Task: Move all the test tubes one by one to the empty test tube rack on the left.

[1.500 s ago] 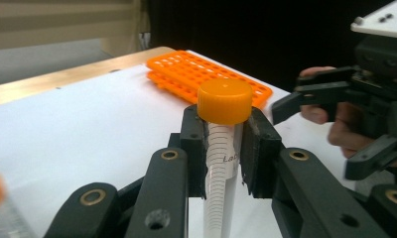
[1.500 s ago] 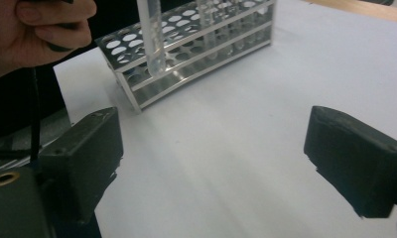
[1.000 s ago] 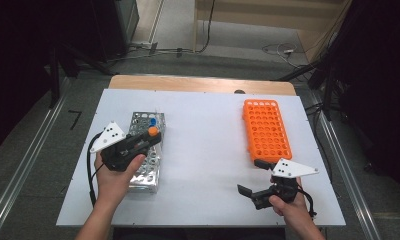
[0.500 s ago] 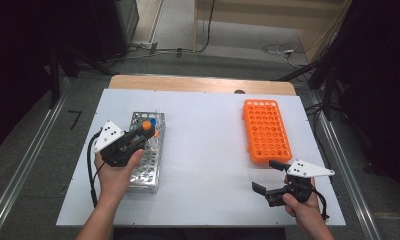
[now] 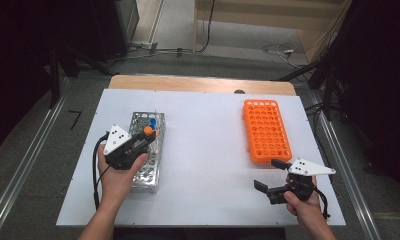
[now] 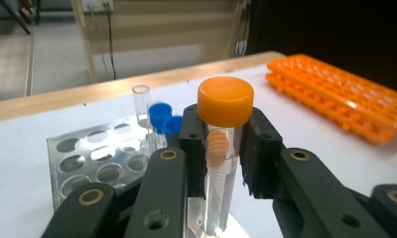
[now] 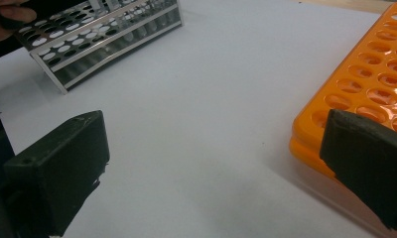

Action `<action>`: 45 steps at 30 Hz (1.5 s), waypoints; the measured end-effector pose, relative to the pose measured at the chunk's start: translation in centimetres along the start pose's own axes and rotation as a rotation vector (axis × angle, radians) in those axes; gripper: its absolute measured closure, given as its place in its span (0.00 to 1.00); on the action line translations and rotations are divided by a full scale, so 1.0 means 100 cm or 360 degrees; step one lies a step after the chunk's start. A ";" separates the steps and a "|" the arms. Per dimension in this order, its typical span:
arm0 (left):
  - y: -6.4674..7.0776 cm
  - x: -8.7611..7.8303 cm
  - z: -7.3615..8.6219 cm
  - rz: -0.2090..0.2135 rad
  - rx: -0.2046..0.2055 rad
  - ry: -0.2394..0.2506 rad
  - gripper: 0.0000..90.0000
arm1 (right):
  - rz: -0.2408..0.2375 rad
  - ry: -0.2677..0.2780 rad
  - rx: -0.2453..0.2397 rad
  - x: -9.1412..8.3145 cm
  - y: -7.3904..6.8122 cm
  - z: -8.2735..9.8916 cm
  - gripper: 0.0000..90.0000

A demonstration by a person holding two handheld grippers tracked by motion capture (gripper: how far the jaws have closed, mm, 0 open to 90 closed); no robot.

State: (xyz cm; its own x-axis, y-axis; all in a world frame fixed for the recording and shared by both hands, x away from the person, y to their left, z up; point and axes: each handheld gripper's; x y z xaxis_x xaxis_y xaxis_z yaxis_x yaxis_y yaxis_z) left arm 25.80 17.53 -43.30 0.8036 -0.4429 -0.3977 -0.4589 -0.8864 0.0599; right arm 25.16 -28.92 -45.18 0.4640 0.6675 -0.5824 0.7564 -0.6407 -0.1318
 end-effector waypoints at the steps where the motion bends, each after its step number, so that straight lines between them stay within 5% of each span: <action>1: 0.001 0.000 0.000 -0.0005 0.0007 -0.0010 0.81 | 0.0005 -0.0002 0.0003 0.000 0.000 0.000 0.00; 14: 0.003 -0.003 -0.001 -0.0021 -0.0036 -0.0016 0.58 | 0.0019 0.0011 0.0021 0.000 0.007 0.001 0.00; 22: 0.003 -0.010 -0.002 0.0136 -0.0100 0.0029 0.22 | 0.0033 0.0027 0.0022 -0.001 0.010 0.000 0.00; 29: 0.005 -0.017 0.000 0.0220 -0.0118 0.0037 0.05 | 0.0041 0.0043 0.0021 -0.002 0.013 0.000 0.00; 45: 0.012 -0.034 0.008 0.0371 -0.0077 0.0052 0.00 | 0.0046 0.0089 0.0018 -0.006 0.021 0.001 0.00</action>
State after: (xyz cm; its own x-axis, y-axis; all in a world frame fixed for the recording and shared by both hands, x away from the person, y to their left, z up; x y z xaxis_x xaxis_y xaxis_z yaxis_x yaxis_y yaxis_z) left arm 22.23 18.10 -42.65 0.6903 -0.6398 -0.3380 -0.6154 -0.7648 0.1908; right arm 26.37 -30.71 -45.18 0.5105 0.6688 -0.5405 0.7372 -0.6639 -0.1251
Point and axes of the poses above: each handheld gripper's, and its own axes: x roughly forward along the jaws, z roughly out of its underside, y roughly to its right, and after that the axes turned 7 degrees about -y, right-handed
